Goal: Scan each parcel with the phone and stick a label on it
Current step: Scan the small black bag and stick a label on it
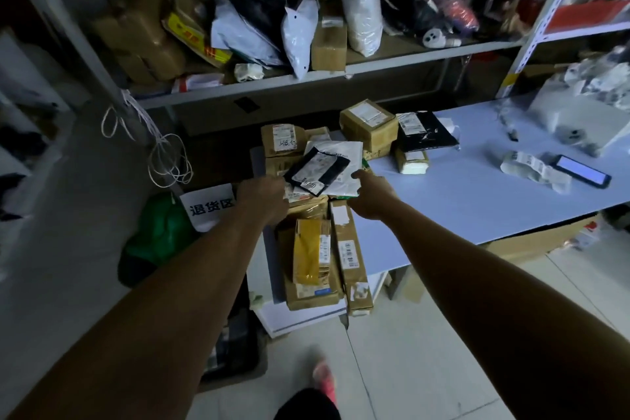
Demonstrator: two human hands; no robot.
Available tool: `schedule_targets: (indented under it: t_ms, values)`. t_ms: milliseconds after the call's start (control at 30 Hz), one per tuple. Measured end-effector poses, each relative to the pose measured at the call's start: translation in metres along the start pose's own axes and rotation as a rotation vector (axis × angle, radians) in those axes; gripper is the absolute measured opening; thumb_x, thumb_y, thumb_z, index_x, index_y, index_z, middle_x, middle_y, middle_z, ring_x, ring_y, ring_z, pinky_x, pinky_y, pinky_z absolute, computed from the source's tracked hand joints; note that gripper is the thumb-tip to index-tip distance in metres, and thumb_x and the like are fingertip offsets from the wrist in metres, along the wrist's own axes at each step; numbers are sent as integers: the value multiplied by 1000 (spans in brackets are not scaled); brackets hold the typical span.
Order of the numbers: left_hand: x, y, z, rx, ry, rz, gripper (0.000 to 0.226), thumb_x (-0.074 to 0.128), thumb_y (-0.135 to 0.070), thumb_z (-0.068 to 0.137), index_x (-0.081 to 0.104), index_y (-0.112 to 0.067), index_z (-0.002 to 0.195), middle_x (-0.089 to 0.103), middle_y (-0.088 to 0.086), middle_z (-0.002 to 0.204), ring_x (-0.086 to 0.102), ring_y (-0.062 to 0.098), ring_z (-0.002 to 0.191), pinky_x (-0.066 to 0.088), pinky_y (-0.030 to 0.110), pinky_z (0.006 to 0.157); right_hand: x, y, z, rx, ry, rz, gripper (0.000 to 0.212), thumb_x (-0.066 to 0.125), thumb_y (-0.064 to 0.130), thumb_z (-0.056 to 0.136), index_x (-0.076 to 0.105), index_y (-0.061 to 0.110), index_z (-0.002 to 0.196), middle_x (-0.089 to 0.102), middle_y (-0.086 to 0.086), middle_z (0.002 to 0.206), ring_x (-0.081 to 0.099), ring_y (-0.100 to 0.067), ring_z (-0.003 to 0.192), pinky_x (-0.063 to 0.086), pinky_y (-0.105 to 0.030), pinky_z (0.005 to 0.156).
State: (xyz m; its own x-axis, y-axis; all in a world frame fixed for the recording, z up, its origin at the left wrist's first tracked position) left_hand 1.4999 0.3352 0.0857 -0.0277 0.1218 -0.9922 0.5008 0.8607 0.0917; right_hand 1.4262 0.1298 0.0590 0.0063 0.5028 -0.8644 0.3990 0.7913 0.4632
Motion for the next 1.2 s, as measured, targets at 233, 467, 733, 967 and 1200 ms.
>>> schedule_targets:
  t_ms: [233, 467, 733, 967, 1200]
  values:
    - [59, 18, 105, -99, 66, -414, 23, 54, -37, 95, 59, -15, 99, 63, 5, 86, 64, 29, 80, 46, 33, 61, 24, 0, 90, 96, -11, 235, 63, 68, 28, 88, 45, 20, 145, 71, -10, 109, 64, -28, 102, 54, -32, 78]
    - [98, -7, 170, -83, 56, -767, 29, 69, -41, 80, 63, -22, 102, 64, -5, 86, 64, 20, 85, 50, 36, 74, 56, 4, 149, 248, -15, 314, 58, 73, 32, 78, 47, 19, 128, 60, -5, 94, 52, -23, 75, 44, -31, 62]
    - [103, 4, 186, -384, 10, -1087, 16, 69, -24, 90, 73, -13, 100, 72, 6, 88, 69, 20, 80, 59, 37, 68, 43, 7, 166, 80, -46, 463, 53, 69, 16, 84, 58, 20, 136, 71, -7, 117, 68, -29, 102, 57, -37, 82]
    - [31, -40, 173, -374, -166, -1069, 16, 63, -12, 96, 66, -2, 83, 68, 18, 73, 67, 24, 64, 53, 33, 55, -19, -21, 163, -78, -43, 588, 49, 62, 6, 86, 63, 21, 133, 70, -1, 104, 69, -26, 97, 58, -35, 78]
    - [-18, -184, 176, -294, -209, -1062, 24, 65, -10, 92, 64, 8, 78, 65, 30, 76, 65, 41, 73, 50, 40, 61, -95, -159, 151, 36, 16, 836, 53, 59, 0, 87, 62, 24, 134, 72, -5, 96, 72, -27, 89, 63, -52, 75]
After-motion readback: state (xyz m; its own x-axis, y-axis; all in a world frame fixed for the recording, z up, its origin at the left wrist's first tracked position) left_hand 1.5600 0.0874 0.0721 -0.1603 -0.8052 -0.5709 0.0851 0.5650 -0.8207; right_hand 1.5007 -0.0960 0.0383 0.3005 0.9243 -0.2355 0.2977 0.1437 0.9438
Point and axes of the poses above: each hand's wrist, its own z-axis towards the middle knuckle, its own x-axis out of the palm, y = z × x, the point moved 8 cm from there along z, towards the middle knuckle
